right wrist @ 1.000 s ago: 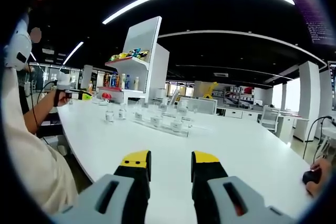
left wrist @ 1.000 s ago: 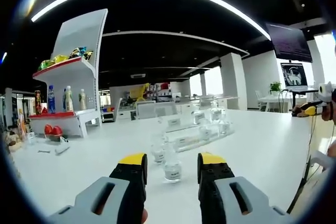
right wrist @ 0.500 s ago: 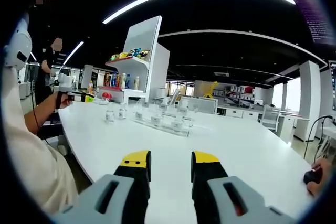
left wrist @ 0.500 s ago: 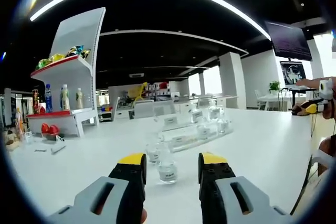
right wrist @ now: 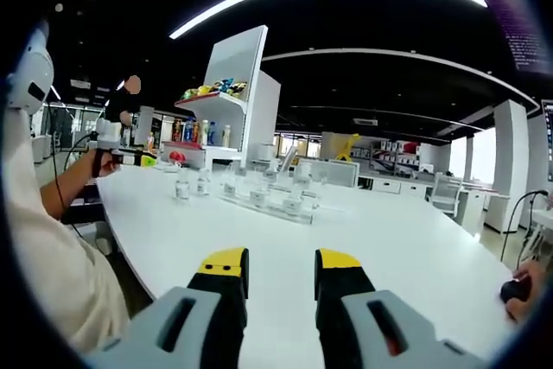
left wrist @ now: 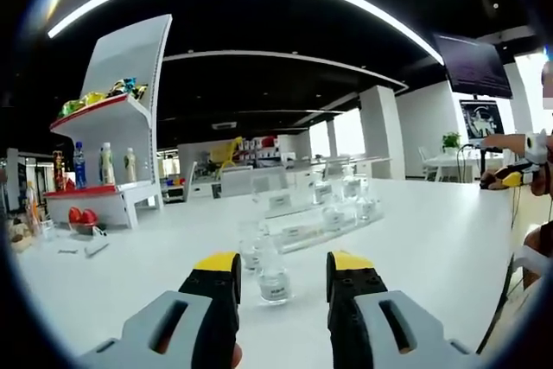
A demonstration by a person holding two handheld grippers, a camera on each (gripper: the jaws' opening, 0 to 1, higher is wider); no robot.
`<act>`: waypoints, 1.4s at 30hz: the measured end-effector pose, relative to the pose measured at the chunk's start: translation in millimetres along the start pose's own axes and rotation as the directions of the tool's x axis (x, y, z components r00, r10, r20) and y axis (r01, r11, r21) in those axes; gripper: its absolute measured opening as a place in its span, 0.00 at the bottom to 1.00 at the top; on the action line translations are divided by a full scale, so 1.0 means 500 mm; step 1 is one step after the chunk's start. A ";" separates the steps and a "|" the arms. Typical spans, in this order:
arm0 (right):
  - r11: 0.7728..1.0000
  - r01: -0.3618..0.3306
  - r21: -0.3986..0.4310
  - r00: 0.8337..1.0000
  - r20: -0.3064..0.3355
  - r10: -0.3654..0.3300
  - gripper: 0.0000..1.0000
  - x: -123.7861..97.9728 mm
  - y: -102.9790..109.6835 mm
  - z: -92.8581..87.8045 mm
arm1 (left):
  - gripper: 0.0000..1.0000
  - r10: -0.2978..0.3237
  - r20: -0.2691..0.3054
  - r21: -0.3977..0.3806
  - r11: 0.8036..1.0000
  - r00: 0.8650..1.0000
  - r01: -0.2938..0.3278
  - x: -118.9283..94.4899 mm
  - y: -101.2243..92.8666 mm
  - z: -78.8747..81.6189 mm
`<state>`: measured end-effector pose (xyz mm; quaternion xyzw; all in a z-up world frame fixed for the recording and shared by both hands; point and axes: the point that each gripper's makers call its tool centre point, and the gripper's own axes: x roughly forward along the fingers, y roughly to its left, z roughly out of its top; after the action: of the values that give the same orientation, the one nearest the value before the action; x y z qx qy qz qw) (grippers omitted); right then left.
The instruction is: Identify the label on the chemical reagent bottle, grasp the chemical reagent bottle, and place it in the designated position on the reagent rack
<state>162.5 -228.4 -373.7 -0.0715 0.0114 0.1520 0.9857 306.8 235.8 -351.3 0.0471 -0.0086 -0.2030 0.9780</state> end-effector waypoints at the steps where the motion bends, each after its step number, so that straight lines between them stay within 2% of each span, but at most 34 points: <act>1: 1.000 0.001 0.000 1.000 0.000 -0.001 0.30 -0.001 0.000 0.000 | 0.41 -0.001 0.000 0.001 1.000 1.000 0.001 0.000 -0.001 0.001; 42: 1.000 0.006 -0.002 1.000 0.009 -0.006 0.30 -0.008 -0.002 0.006 | 0.41 0.000 0.001 0.011 1.000 1.000 0.000 -0.003 -0.001 0.005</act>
<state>159.1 -230.3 -370.3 -0.0716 0.0065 0.1496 0.9861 304.9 235.8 -349.1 0.0526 -0.0100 -0.2030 0.9777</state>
